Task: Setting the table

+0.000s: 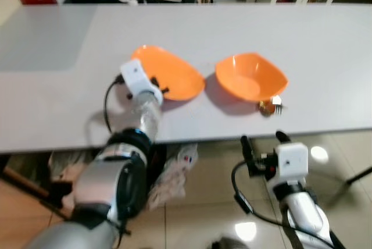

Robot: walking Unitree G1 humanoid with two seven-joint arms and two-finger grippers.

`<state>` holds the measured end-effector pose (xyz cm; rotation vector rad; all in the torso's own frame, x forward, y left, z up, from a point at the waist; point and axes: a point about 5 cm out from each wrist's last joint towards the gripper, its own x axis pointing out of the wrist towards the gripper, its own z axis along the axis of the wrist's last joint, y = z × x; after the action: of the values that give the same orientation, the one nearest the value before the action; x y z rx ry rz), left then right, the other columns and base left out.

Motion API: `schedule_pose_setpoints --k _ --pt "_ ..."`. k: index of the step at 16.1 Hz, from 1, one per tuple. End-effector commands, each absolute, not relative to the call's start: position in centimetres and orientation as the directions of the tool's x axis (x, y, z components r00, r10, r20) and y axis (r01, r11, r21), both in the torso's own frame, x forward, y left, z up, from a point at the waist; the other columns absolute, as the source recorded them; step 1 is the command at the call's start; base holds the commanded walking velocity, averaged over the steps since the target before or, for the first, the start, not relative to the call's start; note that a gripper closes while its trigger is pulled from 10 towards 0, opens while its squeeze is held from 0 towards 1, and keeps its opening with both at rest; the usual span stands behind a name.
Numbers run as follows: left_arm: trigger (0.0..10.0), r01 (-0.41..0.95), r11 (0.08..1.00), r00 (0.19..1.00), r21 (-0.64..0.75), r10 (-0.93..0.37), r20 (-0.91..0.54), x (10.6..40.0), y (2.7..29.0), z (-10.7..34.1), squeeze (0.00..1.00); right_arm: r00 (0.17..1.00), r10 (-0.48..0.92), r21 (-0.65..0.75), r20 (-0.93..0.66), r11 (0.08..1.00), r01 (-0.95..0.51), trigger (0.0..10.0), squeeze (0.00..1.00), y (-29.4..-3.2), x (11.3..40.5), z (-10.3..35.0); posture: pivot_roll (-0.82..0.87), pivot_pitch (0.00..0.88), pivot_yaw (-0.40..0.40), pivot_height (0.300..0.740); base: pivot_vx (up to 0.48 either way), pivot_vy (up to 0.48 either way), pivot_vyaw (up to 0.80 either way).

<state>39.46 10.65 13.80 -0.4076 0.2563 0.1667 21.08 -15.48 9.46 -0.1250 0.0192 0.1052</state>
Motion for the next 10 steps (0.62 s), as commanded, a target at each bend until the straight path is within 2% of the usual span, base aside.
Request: schedule_pose_setpoints --k 1,7,8,10 --pt "0.0 -0.196 0.911 0.954 -0.363 0.091 -0.286 39.4 9.7 13.8 0.00 0.995 0.089 -0.141 -0.038 0.985 -0.094 10.0 0.00 -16.1 21.0 9.4 -0.10 0.043 -0.009 0.740 0.000 0.000 0.00" --pt "0.0 -0.148 0.911 0.947 -0.384 0.019 -0.321 39.1 8.4 13.3 0.00 0.995 0.089 -0.140 -0.044 0.986 -0.094 10.0 0.00 -16.1 20.9 9.4 -0.10 0.046 -0.006 0.740 0.000 0.000 0.00" --pt "10.0 -0.152 0.914 0.944 -0.377 0.021 -0.330 39.1 8.3 13.3 0.00 0.995 0.090 -0.141 -0.045 0.985 -0.095 10.0 0.00 -16.1 20.9 9.4 -0.10 0.047 -0.007 0.740 0.000 0.000 0.00" --pt "10.0 -0.152 0.913 0.941 -0.378 0.017 -0.339 39.0 8.2 13.2 0.00 0.995 0.090 -0.141 -0.047 0.985 -0.096 10.0 0.00 -16.1 20.9 9.4 -0.10 0.046 -0.008 0.740 0.000 0.000 0.00"
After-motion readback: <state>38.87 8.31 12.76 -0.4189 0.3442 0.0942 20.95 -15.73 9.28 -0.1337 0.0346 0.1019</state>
